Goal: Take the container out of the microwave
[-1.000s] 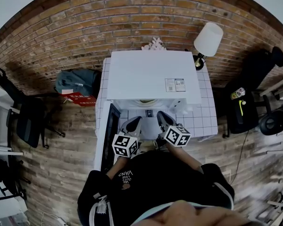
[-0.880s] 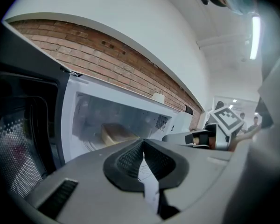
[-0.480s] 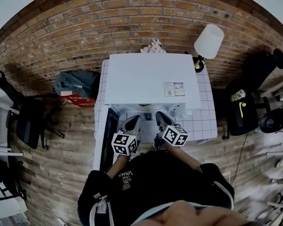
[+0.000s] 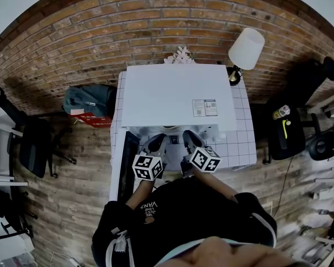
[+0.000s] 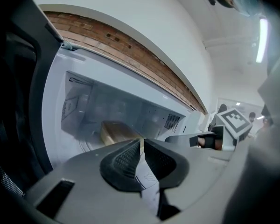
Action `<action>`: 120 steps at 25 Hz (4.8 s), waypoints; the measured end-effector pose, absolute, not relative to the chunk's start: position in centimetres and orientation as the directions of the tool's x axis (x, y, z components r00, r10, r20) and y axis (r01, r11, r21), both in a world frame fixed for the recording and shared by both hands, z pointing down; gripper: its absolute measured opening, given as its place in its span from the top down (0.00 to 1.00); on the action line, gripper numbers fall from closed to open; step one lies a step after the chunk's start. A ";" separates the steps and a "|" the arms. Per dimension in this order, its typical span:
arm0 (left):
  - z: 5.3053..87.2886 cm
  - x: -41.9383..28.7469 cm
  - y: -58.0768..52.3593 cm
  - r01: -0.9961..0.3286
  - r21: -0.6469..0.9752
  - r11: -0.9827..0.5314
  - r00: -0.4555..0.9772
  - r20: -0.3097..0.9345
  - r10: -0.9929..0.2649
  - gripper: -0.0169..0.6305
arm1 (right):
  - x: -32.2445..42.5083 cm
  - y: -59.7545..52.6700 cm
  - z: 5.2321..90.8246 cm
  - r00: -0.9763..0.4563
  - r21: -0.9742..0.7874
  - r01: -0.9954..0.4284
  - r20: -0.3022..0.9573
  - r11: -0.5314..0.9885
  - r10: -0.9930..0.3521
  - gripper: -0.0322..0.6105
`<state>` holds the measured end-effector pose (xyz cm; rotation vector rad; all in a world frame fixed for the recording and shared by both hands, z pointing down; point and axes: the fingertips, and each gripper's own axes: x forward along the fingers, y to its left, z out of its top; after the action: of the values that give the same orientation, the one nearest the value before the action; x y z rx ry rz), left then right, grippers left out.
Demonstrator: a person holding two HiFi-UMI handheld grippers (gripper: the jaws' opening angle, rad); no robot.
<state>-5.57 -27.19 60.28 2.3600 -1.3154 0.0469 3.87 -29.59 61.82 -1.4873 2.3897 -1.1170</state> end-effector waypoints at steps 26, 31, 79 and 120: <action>64.6 -6.8 -33.3 -0.791 0.568 -0.229 0.466 0.315 -0.827 0.61 | 2.9 -34.7 65.6 -0.407 -0.732 -0.679 0.307 0.060 -0.860 0.59; 65.2 -6.8 -34.0 -0.789 0.576 -0.212 0.459 0.325 -0.827 0.61 | 2.6 -35.4 66.2 -0.401 -0.746 -0.665 0.317 0.035 -0.860 0.59; 63.2 -6.3 -27.3 -0.751 0.596 -0.286 0.527 0.278 -0.804 0.64 | 1.6 -28.2 63.8 -0.414 -0.693 -0.717 0.335 0.077 -0.847 0.62; 62.2 -2.3 -15.3 -0.768 0.586 -0.259 0.482 0.262 -0.836 0.64 | 5.4 -16.3 63.2 -0.496 -0.703 -0.696 0.323 0.146 -0.806 0.62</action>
<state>-2.28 -15.28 62.21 2.0636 -1.3196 -0.1314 5.41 -16.30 63.23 -1.5016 2.2762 -1.2775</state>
